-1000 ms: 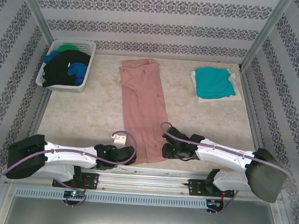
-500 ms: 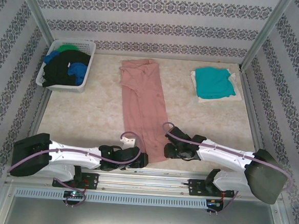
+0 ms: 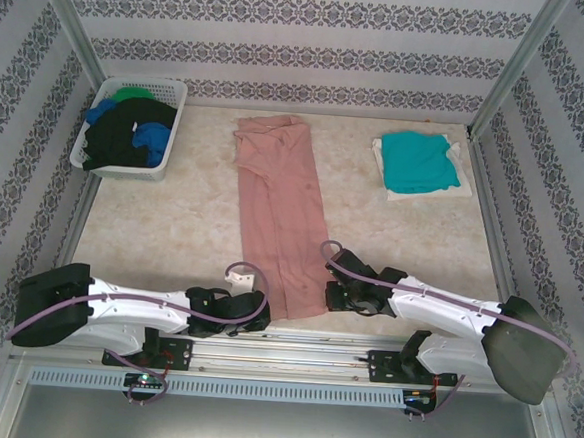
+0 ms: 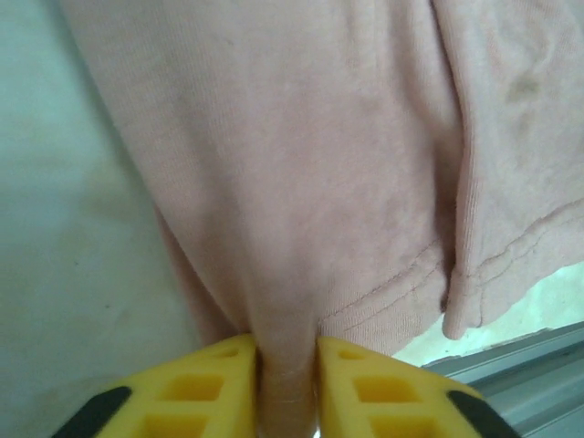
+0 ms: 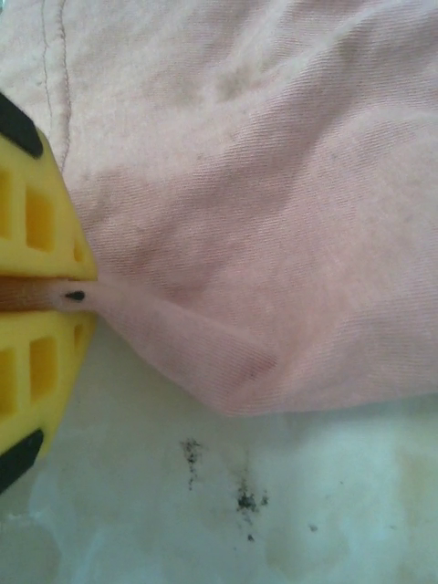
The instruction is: Fold and stack the t-shirts
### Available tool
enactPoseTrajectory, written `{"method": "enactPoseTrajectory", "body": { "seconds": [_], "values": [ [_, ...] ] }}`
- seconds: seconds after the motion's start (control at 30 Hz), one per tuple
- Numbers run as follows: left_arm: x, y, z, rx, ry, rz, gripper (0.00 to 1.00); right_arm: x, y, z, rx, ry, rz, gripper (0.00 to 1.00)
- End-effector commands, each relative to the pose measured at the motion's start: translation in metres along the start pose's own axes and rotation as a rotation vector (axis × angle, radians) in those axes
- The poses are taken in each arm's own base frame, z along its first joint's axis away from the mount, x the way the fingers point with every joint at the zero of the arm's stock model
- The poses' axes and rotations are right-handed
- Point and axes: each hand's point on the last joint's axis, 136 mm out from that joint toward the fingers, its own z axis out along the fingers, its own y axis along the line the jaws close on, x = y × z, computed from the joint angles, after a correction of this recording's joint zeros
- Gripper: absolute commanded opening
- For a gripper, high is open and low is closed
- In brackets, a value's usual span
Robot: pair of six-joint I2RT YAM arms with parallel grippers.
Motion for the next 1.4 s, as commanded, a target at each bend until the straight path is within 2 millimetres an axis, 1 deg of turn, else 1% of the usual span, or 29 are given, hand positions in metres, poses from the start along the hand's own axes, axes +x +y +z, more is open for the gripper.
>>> {"method": "enactPoseTrajectory", "body": {
  "seconds": [0.0, 0.07, 0.17, 0.27, 0.37, 0.43, 0.53, 0.6, 0.67, 0.73, 0.8, 0.83, 0.97, 1.1, 1.27, 1.3, 1.37],
  "values": [
    [-0.011, -0.002, -0.01, 0.012, -0.055, 0.019, 0.1, -0.008, 0.005, -0.007, -0.022, -0.021, 0.001, 0.06],
    [-0.023, -0.011, -0.017, 0.046, -0.093, 0.031, 0.01, -0.012, 0.01, -0.013, -0.033, -0.038, -0.007, 0.02],
    [-0.041, -0.021, -0.025, 0.076, -0.13, 0.041, 0.0, -0.023, 0.017, -0.025, -0.051, -0.073, -0.017, 0.0],
    [-0.062, -0.027, -0.037, 0.098, -0.164, 0.048, 0.0, -0.039, 0.024, -0.04, -0.056, -0.116, -0.032, 0.0],
    [-0.086, -0.029, -0.05, 0.106, -0.195, 0.056, 0.0, -0.065, 0.034, -0.057, -0.076, -0.181, -0.041, 0.0],
    [-0.105, -0.031, -0.058, 0.112, -0.222, 0.065, 0.0, -0.085, 0.04, -0.069, -0.082, -0.219, -0.045, 0.0],
    [-0.137, -0.033, -0.065, 0.114, -0.246, 0.067, 0.0, -0.115, 0.048, -0.077, -0.091, -0.251, -0.05, 0.0],
    [-0.158, -0.031, -0.066, 0.114, -0.254, 0.058, 0.0, -0.136, 0.051, -0.076, -0.092, -0.251, -0.045, 0.0],
    [-0.181, -0.028, -0.066, 0.11, -0.27, 0.054, 0.0, -0.158, 0.054, -0.072, -0.099, -0.246, -0.043, 0.0],
    [-0.206, -0.024, -0.064, 0.111, -0.27, 0.043, 0.0, -0.184, 0.055, -0.068, -0.087, -0.249, -0.04, 0.0],
    [-0.229, -0.019, -0.06, 0.114, -0.264, 0.021, 0.0, -0.205, 0.058, -0.06, -0.085, -0.229, -0.043, 0.0],
    [-0.241, -0.02, -0.057, 0.123, -0.264, 0.02, 0.0, -0.216, 0.06, -0.056, -0.089, -0.226, -0.041, 0.0],
    [-0.283, -0.011, -0.04, 0.117, -0.231, 0.004, 0.0, -0.257, 0.061, -0.035, -0.076, -0.196, -0.042, 0.0],
    [-0.315, 0.006, -0.019, 0.128, -0.187, -0.036, 0.0, -0.29, 0.066, -0.016, -0.109, -0.177, -0.044, 0.0],
    [-0.344, 0.025, 0.003, 0.168, -0.137, -0.092, 0.0, -0.319, 0.058, 0.007, -0.121, -0.157, -0.015, 0.0],
    [-0.348, 0.028, 0.006, 0.167, -0.137, -0.1, 0.01, -0.323, 0.056, 0.011, -0.12, -0.154, -0.009, 0.0],
    [-0.356, 0.034, 0.015, 0.167, -0.119, -0.108, 0.09, -0.331, 0.051, 0.02, -0.116, -0.148, 0.004, 0.03]
  ]
}}
